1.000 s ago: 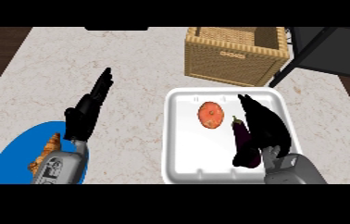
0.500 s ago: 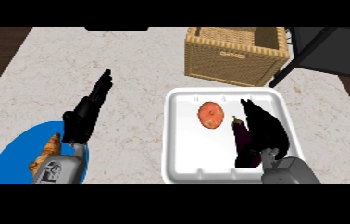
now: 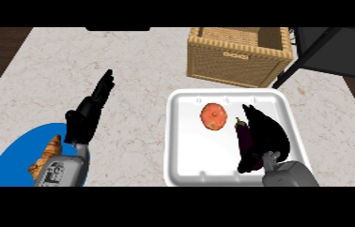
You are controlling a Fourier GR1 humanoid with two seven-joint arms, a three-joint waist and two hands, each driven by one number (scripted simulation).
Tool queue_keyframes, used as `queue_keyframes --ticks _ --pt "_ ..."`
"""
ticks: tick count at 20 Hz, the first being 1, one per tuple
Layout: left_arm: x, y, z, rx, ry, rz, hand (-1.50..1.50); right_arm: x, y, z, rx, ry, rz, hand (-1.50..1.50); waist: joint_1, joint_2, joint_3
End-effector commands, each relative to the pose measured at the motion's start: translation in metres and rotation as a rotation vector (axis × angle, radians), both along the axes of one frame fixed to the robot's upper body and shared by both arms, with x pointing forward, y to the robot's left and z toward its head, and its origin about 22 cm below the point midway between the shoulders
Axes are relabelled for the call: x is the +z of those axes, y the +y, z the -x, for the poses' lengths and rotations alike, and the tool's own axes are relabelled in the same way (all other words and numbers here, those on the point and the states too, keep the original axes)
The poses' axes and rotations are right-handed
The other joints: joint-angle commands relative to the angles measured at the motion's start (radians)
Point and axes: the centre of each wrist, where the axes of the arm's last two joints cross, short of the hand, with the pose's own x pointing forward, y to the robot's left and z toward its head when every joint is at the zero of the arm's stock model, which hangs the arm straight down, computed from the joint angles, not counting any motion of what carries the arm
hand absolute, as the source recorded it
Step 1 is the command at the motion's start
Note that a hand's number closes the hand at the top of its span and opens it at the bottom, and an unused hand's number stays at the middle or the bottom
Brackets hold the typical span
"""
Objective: Pick the eggplant from the tray and place it in the tiered shelf
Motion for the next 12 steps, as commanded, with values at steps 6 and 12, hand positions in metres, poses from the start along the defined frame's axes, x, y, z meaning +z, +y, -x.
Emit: queue_keyframes --ticks 6,12 --pt "-0.01 0.001 -0.007 -0.004 -0.011 0.001 0.0 -0.01 -0.006 -0.002 0.1 0.026 0.07 1.5 0.0 0.0 0.0" --pt "0.023 0.008 0.003 -0.002 -0.017 -0.001 0.0 -0.024 0.01 0.012 0.079 -0.067 0.055 1.5 0.002 -0.001 0.0"
